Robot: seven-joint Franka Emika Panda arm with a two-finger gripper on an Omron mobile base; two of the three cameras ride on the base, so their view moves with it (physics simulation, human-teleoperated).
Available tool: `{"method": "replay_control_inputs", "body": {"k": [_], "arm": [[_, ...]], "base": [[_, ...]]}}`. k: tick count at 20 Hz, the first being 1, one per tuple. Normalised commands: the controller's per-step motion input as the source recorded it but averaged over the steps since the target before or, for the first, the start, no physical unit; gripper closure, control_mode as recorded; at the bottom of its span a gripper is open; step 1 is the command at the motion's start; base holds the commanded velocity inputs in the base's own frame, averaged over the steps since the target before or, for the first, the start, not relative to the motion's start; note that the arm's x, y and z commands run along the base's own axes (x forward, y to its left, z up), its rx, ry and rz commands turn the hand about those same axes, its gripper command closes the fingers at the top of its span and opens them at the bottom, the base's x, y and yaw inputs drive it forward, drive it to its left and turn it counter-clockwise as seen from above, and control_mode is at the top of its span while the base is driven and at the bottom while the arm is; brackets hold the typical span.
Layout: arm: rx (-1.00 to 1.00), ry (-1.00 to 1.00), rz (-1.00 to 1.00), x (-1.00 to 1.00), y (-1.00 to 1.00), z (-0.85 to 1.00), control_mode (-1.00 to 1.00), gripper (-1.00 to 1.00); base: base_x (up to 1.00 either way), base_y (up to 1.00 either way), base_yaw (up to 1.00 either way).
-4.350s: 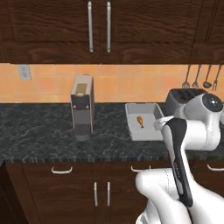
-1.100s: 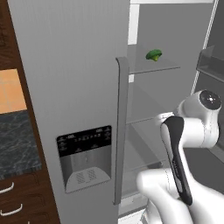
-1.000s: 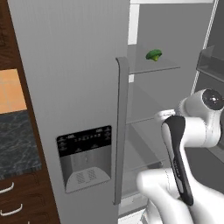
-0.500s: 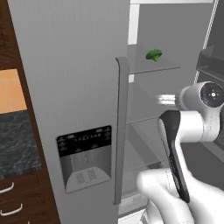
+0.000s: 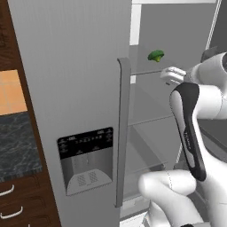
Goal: Place one broccoli and one chicken drumstick in each tupperware on the nearby counter, to pack two identical lunches.
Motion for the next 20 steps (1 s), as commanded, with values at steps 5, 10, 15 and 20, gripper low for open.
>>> {"method": "replay_control_inputs", "body": {"k": [5, 10, 15, 20], "arm": [[0.29, 0.02, -0.14, 0.25, -0.06, 0.14, -1.00, -1.00], [0.07, -0.05, -0.14, 0.39, -0.01, 0.17, -1.00, -1.00], [0.00, 0.00, -0.02, 0.73, -0.02, 0.13, -1.00, -1.00], [0.01, 0.00, 0.00, 0.83, -0.32, 0.03, -1.00, -1.00]], "base": [[0.00, 0.00, 0.00], [0.00, 0.00, 0.00], [0.00, 0.00, 0.00], [0.00, 0.00, 0.00]]}}
